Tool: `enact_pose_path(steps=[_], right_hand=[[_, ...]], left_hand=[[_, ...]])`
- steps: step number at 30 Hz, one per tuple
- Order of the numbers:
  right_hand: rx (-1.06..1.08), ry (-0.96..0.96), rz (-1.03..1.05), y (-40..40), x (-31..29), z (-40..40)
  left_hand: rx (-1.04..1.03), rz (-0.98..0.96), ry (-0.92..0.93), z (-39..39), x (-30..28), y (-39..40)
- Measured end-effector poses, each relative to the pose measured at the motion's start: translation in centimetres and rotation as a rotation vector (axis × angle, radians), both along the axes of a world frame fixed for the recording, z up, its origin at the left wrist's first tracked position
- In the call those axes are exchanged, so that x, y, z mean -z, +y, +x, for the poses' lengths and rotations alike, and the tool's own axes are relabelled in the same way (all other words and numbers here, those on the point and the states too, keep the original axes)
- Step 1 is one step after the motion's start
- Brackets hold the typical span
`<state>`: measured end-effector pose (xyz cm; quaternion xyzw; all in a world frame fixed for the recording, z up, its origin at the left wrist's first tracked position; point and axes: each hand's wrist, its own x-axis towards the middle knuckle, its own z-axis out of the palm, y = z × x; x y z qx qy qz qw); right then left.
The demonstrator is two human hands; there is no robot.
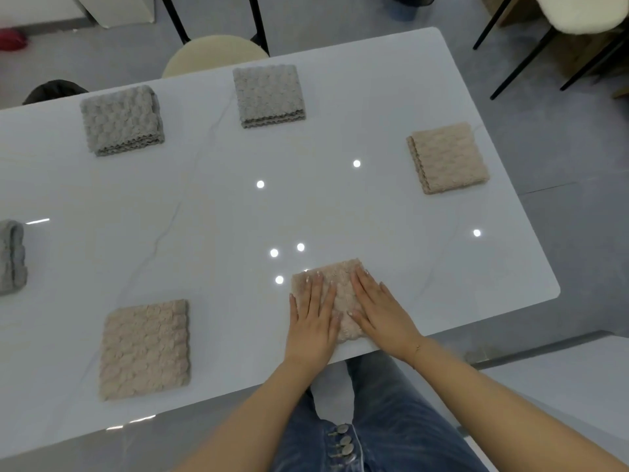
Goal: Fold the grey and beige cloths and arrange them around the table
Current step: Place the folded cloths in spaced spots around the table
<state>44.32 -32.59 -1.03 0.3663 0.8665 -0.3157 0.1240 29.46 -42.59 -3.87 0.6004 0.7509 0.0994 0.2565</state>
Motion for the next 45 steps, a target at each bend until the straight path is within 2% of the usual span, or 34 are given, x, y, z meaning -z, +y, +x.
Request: enact_pose_path(steps=[3, 5, 7, 9, 12, 14, 17, 22, 25, 27, 30, 33, 35, 36, 39, 45], right_hand=[[-0.022, 0.012, 0.020, 0.5, 0.1, 0.3], [0.037, 0.069, -0.011, 0.6, -0.2, 0.6], [0.118, 0.113, -0.024, 0.3, -0.7, 0.9], [0.143, 0.118, 0.023, -0.3, -1.2, 1.0], [0.054, 0.034, 0.072, -1.6, -1.6, 0.5], [0.025, -0.050, 0.038, -2.7, -1.3, 0.2], [0.064, -0.109, -0.005, -3.4, -0.3, 0.4], [0.129, -0.092, -0.011, -3.4, 0.1, -0.1], [0.166, -0.079, -0.010, -3.8, 0.1, -0.5], [0.174, -0.048, -0.020, -3.5, -0.2, -1.0], [0.203, 0.085, -0.070, -2.5, -0.9, -2.0], [0.415, 0.263, -0.177, -1.8, -2.4, -1.9], [0.618, 0.298, -0.171, -1.5, -2.7, -1.1], [0.700, 0.289, -0.164, -1.3, -2.5, -0.7], [0.832, 0.276, -0.238, -1.1, -1.8, -0.2], [0.923, 0.325, -0.275, -0.8, -1.3, -0.6]], left_hand=[[-0.040, -0.012, -0.127, 0.8, -0.3, 0.7], [-0.066, 0.006, -0.232, 1.1, -1.3, 0.8], [-0.110, 0.034, -0.257, 0.8, -2.3, 0.4], [-0.150, 0.049, -0.153, 0.5, -2.9, 0.1], [-0.188, 0.001, -0.047, 0.3, -3.2, 0.1], [-0.126, -0.096, -0.033, 0.3, -2.1, 0.2], [-0.018, -0.075, 0.083, -0.4, -0.5, 0.2], [0.028, -0.080, 0.154, -1.0, -0.3, 0.6], [-0.020, -0.064, 0.144, -0.5, -0.6, 0.5], [-0.085, -0.054, 0.083, -0.3, -1.3, 0.3], [-0.265, 0.044, -0.167, -0.2, -3.0, -0.5], [-0.676, 0.126, -0.432, 0.1, -4.5, -1.0], [-0.944, 0.049, -0.596, -0.1, -4.9, -0.7], [-1.013, 0.008, -0.639, -0.3, -4.9, -0.5], [-1.018, -0.017, -0.651, -0.8, -4.8, -0.2], [-1.001, 0.000, -0.698, -1.3, -4.8, 0.2]])
